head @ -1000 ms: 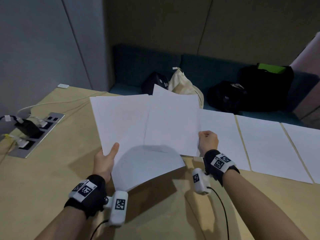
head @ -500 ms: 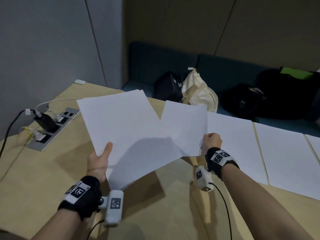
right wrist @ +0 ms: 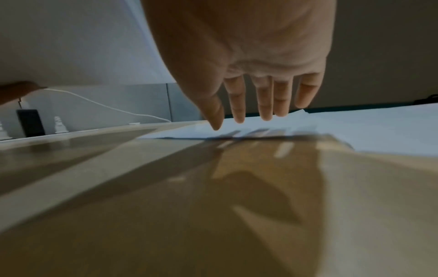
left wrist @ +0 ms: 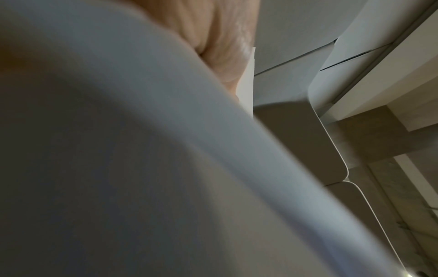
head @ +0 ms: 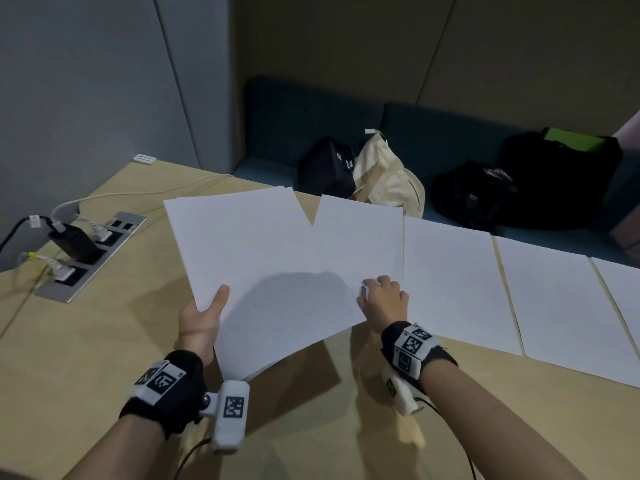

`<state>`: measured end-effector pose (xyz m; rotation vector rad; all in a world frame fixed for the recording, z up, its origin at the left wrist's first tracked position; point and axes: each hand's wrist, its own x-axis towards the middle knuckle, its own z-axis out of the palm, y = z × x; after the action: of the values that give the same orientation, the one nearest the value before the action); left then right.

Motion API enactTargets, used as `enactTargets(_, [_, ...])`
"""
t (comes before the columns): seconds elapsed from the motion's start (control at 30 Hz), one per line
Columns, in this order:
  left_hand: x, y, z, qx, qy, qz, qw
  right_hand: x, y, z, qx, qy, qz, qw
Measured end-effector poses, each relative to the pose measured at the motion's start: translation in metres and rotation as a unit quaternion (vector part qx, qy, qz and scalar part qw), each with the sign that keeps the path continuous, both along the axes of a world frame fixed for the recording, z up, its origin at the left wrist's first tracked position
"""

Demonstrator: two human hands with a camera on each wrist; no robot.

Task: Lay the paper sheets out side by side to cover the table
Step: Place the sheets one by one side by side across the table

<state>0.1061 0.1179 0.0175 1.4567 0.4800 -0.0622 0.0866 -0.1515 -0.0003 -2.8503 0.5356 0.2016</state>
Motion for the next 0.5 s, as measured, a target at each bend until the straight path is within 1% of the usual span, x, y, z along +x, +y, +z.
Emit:
enactTargets(0.1, [-0.002,0.000,-0.003,0.009,0.009,0.001,1.000,-0.010,0.004,-0.007,-0.021,0.024,0.020,0.999])
enactTargets(0.27, [-0.004,-0.003,-0.004,0.003,0.018,-0.006,1.000,-0.017,0.004,-0.011,-0.002,0.019,0.032,0.999])
enactTargets(0.37, [-0.004,-0.005,-0.002,-0.005,0.015,-0.011,1.000,-0.018,0.004,-0.011,-0.015,0.022,0.038,0.999])
enactTargets(0.5, [-0.004,-0.006,-0.001,-0.004,0.016,-0.017,1.000,-0.011,0.006,-0.012,-0.007,0.028,0.016,0.999])
